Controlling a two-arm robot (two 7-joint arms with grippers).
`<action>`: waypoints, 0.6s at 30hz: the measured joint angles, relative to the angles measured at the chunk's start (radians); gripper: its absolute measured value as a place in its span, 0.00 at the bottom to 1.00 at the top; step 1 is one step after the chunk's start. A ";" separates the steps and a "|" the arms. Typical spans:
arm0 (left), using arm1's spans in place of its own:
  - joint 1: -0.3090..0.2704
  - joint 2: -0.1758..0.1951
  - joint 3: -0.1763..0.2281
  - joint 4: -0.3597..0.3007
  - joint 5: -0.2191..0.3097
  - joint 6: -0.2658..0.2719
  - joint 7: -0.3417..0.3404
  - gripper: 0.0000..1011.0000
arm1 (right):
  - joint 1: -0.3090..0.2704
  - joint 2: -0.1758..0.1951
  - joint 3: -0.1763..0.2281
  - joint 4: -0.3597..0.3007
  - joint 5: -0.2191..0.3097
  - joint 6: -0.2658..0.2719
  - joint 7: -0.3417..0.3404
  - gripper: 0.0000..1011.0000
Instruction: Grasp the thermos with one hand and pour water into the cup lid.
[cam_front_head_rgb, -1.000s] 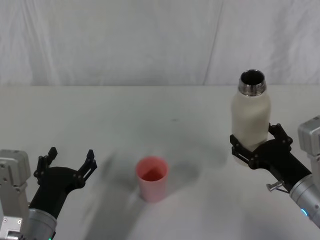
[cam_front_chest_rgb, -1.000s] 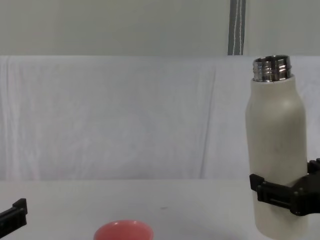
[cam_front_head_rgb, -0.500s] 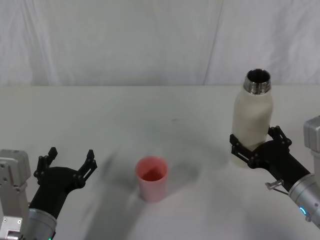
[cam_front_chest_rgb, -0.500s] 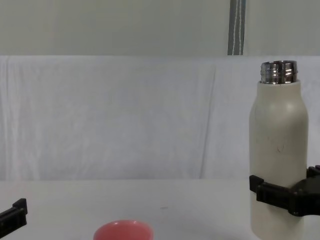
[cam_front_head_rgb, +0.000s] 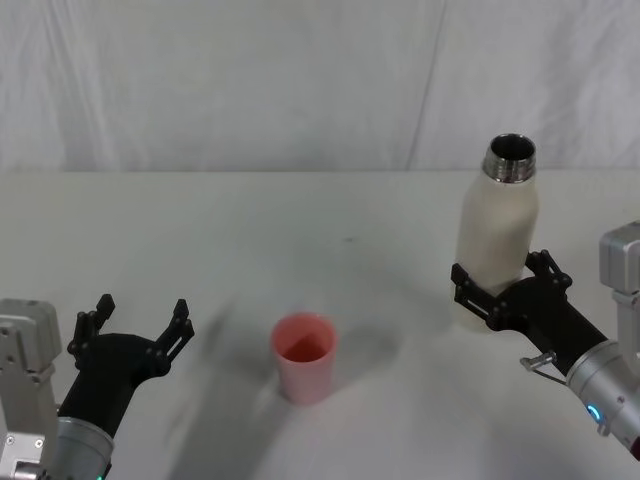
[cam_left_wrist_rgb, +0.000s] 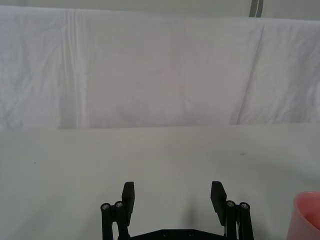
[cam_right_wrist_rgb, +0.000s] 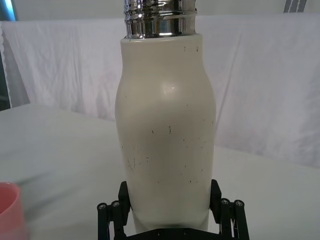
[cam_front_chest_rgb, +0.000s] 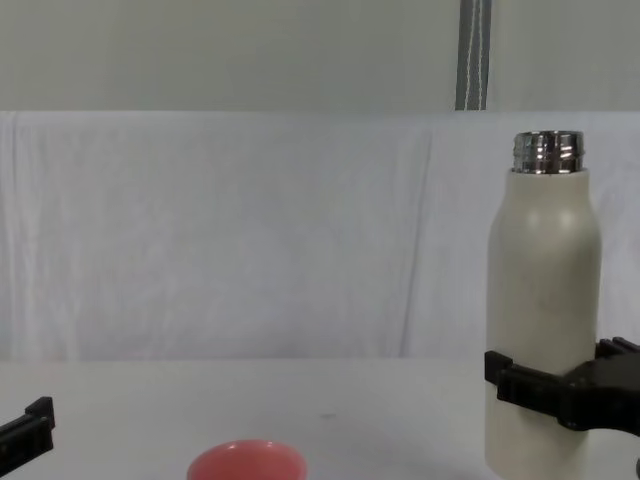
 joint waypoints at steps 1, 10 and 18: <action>0.000 0.000 0.000 0.000 0.000 0.000 0.000 0.99 | 0.005 0.000 -0.003 0.008 0.001 0.000 0.000 0.94; 0.000 0.000 0.000 0.000 0.000 0.000 0.000 0.99 | 0.041 -0.001 -0.022 0.060 0.013 -0.014 0.009 0.94; 0.000 0.000 0.000 0.000 0.000 0.000 0.000 0.99 | 0.073 -0.013 -0.038 0.118 0.021 -0.030 0.010 0.94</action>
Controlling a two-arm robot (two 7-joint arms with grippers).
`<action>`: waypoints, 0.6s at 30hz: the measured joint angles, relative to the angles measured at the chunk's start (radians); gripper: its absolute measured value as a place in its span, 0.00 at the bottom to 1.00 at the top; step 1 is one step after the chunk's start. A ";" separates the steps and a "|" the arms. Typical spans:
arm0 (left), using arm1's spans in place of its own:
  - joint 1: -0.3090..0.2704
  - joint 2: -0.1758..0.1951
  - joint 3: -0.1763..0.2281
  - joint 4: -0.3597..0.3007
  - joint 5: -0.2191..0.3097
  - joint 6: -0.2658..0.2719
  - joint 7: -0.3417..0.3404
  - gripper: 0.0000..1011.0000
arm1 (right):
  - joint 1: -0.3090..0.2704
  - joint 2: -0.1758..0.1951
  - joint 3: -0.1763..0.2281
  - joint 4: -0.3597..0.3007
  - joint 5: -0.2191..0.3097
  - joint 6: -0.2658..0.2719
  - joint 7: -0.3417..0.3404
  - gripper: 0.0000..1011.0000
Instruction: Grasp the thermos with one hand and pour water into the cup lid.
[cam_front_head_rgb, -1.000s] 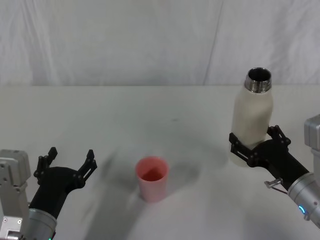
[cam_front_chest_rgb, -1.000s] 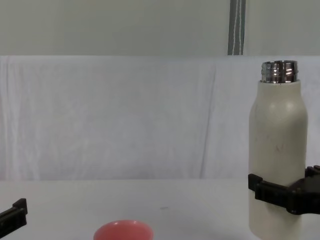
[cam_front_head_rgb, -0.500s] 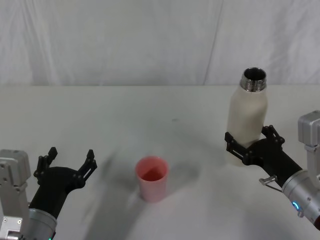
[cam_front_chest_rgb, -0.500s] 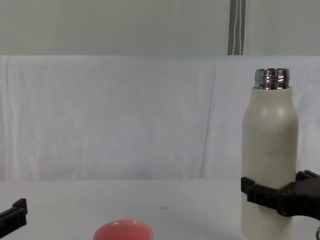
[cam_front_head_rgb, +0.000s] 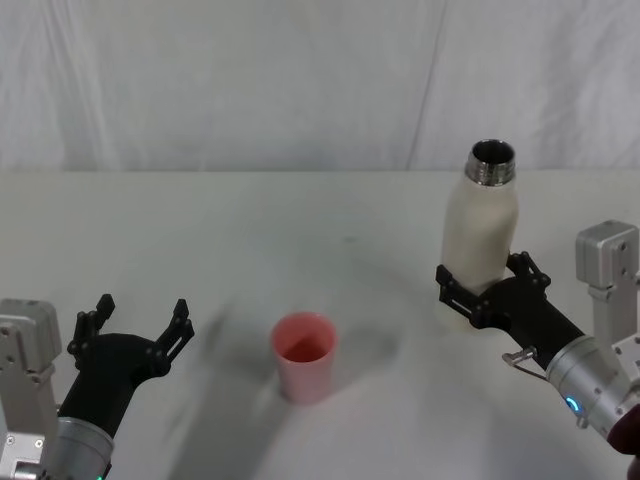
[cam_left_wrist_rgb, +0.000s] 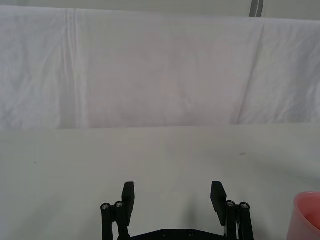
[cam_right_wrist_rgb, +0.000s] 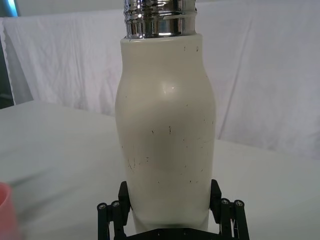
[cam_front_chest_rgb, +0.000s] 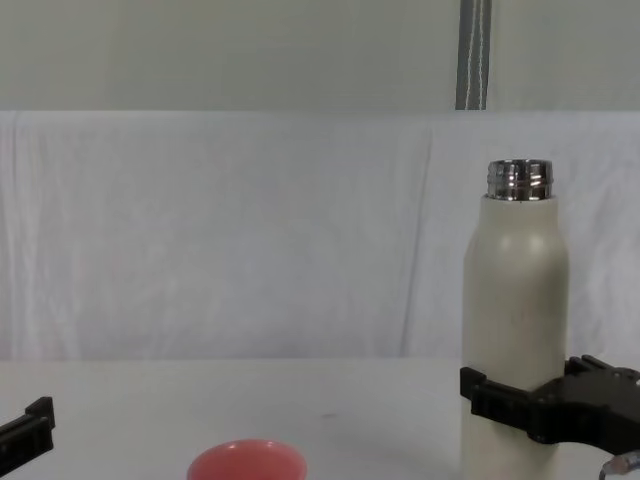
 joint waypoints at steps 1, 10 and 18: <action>0.000 0.000 0.000 0.000 0.000 0.000 0.000 0.99 | 0.003 -0.002 -0.002 0.007 0.001 -0.002 0.000 0.94; 0.000 0.000 0.000 0.000 0.000 0.000 0.000 0.99 | 0.034 -0.015 -0.013 0.060 0.004 -0.024 0.001 0.94; 0.000 0.000 0.000 0.000 0.000 0.000 0.000 0.99 | 0.050 -0.026 -0.016 0.093 0.016 -0.030 0.003 0.94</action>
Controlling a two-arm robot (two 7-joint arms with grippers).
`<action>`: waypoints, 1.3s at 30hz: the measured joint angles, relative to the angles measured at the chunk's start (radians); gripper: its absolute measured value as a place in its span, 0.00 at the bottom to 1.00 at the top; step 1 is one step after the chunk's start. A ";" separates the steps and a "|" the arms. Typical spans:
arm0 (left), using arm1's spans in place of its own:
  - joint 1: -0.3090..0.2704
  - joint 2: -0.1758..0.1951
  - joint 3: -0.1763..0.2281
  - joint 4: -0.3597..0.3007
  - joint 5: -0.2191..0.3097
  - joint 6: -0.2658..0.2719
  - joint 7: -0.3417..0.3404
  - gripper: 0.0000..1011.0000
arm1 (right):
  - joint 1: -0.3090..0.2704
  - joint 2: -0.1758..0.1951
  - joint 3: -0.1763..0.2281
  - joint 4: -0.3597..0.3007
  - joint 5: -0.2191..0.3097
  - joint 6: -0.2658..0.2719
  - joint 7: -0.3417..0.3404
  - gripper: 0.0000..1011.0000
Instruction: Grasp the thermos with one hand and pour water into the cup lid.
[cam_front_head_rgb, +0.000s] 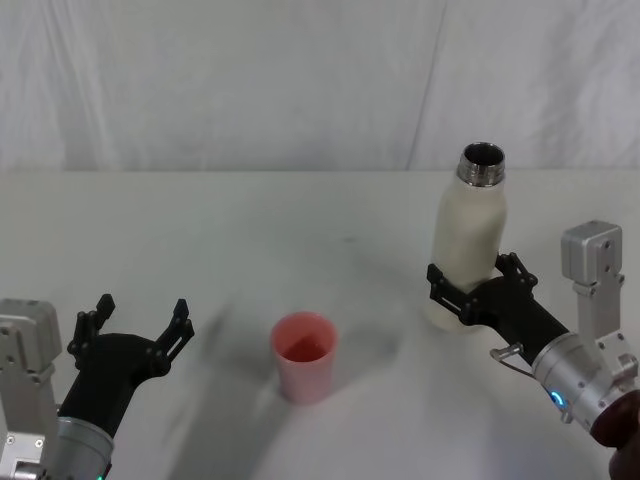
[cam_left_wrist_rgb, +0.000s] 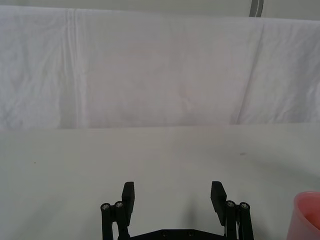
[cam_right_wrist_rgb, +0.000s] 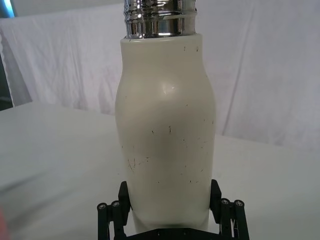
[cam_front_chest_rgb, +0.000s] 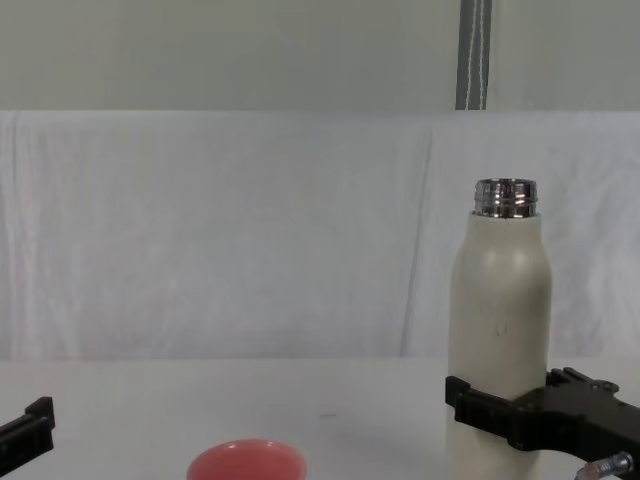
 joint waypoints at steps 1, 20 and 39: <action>0.000 0.000 0.000 0.000 0.000 0.000 0.000 0.99 | 0.002 -0.001 0.000 0.003 0.002 0.000 0.001 0.94; 0.000 0.000 0.000 0.000 0.000 0.000 0.000 0.99 | 0.019 0.000 -0.014 0.028 0.015 0.009 0.010 0.94; 0.000 0.000 0.000 0.000 0.000 0.000 0.000 0.99 | 0.012 0.006 -0.017 0.032 0.005 0.014 -0.001 0.94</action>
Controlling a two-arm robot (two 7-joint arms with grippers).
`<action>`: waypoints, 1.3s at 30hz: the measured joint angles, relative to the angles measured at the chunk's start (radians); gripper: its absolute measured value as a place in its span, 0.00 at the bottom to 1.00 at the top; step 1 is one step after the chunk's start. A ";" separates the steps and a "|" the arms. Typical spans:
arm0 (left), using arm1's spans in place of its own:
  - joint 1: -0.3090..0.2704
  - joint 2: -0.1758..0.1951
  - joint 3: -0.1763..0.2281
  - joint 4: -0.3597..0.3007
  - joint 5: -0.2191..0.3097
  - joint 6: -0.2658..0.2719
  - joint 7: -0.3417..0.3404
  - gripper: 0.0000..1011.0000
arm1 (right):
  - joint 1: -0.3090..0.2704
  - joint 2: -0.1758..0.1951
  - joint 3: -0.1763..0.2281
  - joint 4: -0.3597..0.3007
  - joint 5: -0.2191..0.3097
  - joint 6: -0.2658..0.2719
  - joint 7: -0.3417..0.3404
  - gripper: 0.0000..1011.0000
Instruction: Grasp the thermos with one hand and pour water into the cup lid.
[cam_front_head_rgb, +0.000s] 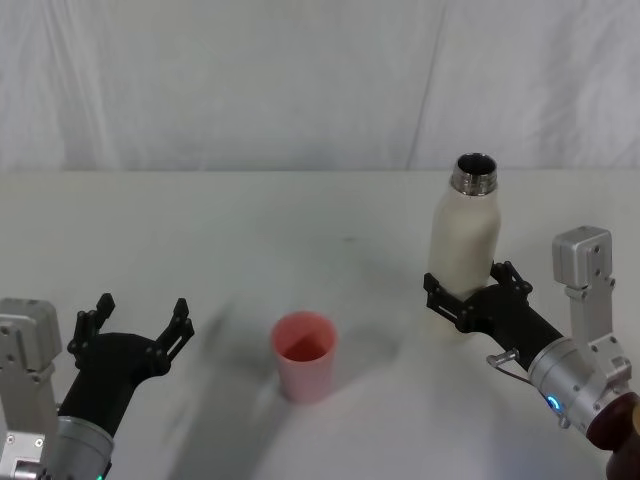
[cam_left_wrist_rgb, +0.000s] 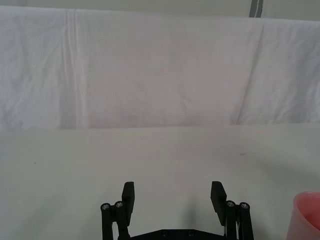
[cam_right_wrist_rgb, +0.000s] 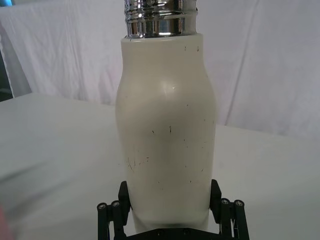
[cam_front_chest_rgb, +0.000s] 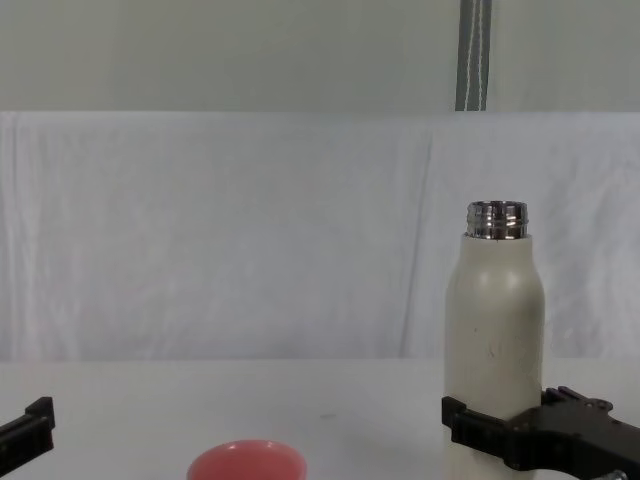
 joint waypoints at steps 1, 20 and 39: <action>0.000 0.000 0.000 0.000 0.000 0.000 0.000 0.99 | 0.000 0.000 0.000 0.000 0.000 0.000 0.000 0.94; 0.000 0.000 0.000 0.000 0.000 0.000 0.000 0.99 | -0.001 0.000 0.001 0.000 -0.002 0.001 -0.001 0.95; 0.000 0.000 0.000 0.000 0.000 0.000 0.000 0.99 | 0.000 0.000 0.001 -0.001 -0.002 0.001 0.000 0.99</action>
